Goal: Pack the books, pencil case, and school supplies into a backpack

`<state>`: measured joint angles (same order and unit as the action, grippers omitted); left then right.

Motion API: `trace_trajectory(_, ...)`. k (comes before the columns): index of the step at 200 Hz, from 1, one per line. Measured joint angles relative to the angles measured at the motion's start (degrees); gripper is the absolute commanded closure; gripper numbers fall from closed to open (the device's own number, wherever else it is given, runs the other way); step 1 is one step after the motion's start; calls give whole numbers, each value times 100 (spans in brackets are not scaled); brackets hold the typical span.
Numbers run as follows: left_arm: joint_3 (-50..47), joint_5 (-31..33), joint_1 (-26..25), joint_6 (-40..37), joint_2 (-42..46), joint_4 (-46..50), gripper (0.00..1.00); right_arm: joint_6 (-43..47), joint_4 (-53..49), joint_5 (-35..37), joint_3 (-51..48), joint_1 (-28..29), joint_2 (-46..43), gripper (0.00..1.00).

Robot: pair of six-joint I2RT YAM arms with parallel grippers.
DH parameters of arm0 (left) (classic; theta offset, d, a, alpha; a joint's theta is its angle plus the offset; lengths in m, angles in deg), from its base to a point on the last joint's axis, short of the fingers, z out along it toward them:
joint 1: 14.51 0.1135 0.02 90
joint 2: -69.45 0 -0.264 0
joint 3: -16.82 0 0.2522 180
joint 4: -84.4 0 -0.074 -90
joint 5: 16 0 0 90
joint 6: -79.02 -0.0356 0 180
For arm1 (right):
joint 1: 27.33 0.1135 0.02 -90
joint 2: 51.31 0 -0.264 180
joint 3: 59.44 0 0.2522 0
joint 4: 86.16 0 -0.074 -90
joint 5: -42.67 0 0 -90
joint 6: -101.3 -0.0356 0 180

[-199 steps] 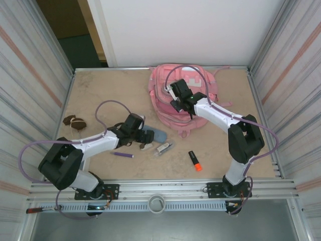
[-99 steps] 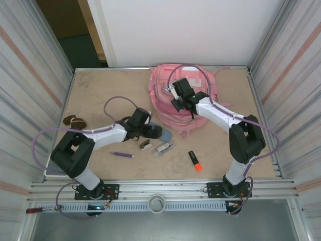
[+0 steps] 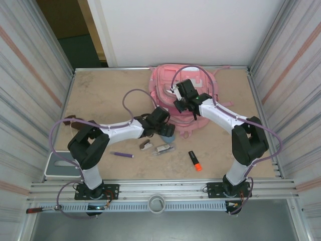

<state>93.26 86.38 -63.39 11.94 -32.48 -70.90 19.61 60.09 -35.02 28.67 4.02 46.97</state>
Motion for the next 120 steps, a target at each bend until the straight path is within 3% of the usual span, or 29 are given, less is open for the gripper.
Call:
trace_trajectory(45, -273, 581, -299, 232, 203, 144, 1, -50, 129, -90, -133, -37, -20, 100)
trace_trajectory(120, -201, 691, -402, 435, 46, 57, 1, -149, 203, -214, -245, -94, -63, 100)
